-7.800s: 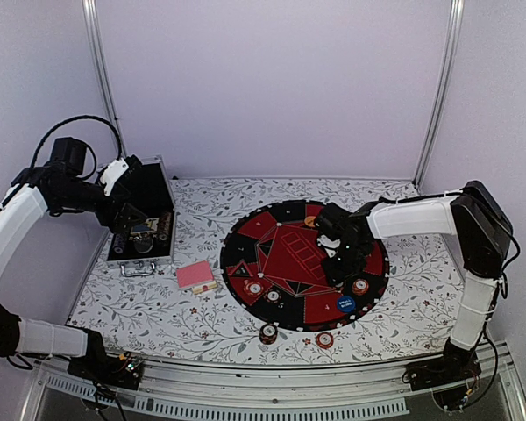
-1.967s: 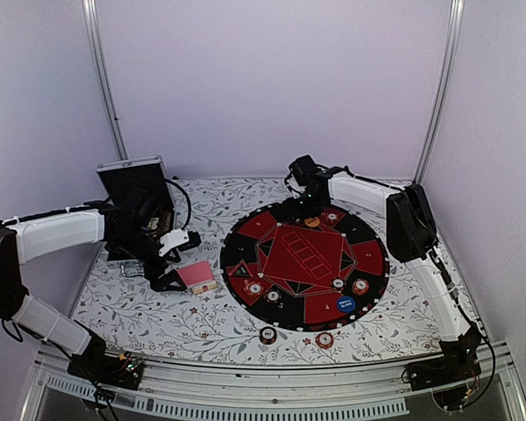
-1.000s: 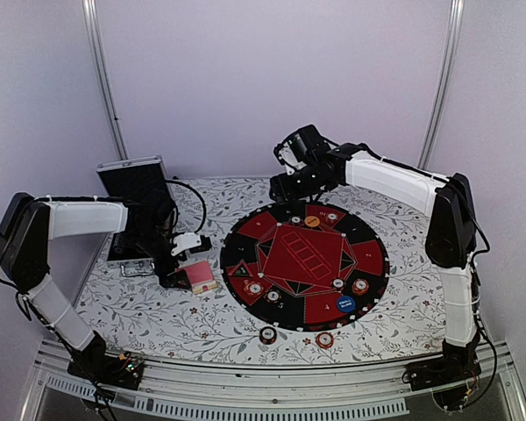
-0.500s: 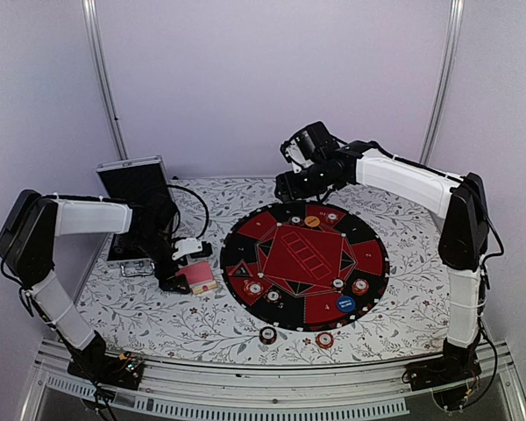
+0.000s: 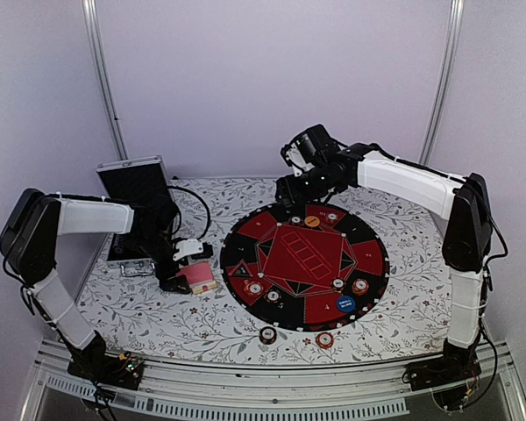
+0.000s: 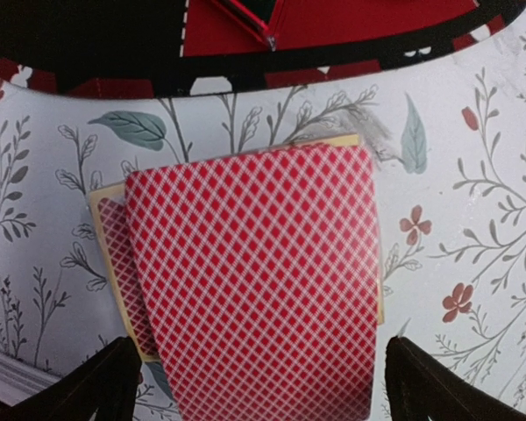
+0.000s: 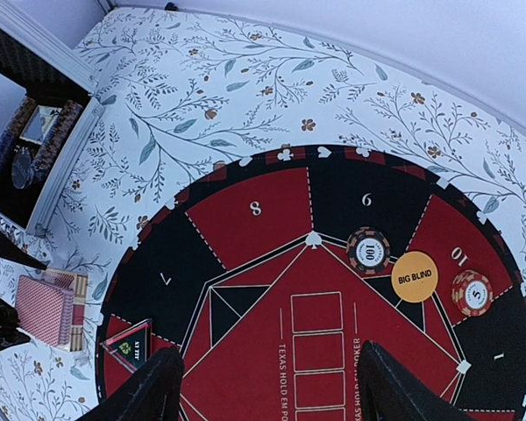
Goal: Distribute texas hold em gaming equipment
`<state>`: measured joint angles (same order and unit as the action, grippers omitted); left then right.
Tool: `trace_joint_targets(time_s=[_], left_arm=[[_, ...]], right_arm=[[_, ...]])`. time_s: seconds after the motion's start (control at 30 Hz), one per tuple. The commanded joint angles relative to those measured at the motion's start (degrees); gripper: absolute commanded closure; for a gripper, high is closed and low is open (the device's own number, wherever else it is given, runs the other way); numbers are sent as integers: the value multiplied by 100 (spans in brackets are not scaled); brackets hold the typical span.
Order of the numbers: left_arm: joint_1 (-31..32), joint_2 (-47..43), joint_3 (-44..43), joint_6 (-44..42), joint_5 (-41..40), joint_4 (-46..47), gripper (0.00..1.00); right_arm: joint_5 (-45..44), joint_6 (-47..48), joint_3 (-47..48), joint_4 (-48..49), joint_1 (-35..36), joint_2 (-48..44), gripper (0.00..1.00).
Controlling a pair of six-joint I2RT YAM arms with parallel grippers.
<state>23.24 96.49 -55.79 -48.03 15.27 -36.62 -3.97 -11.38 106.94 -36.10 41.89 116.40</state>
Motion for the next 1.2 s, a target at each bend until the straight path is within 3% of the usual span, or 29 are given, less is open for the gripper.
trace_joint_targets(time_s=[0.0,0.63,1.03,1.17], left_arm=[[70,162,102,-193,-78,87,0],[68,265,99,-192,-151,163,1],[96,241,68,-143,-97,31,23],[104,172,105,-137,-77,15,25]], right_arm=[[54,-73,-21,24,37,-284,29],[104,-111,-144,29,63,-293,30],[239,-211,-336,125,112,-293,32],[327,-250,-399,179,114,-288,32]])
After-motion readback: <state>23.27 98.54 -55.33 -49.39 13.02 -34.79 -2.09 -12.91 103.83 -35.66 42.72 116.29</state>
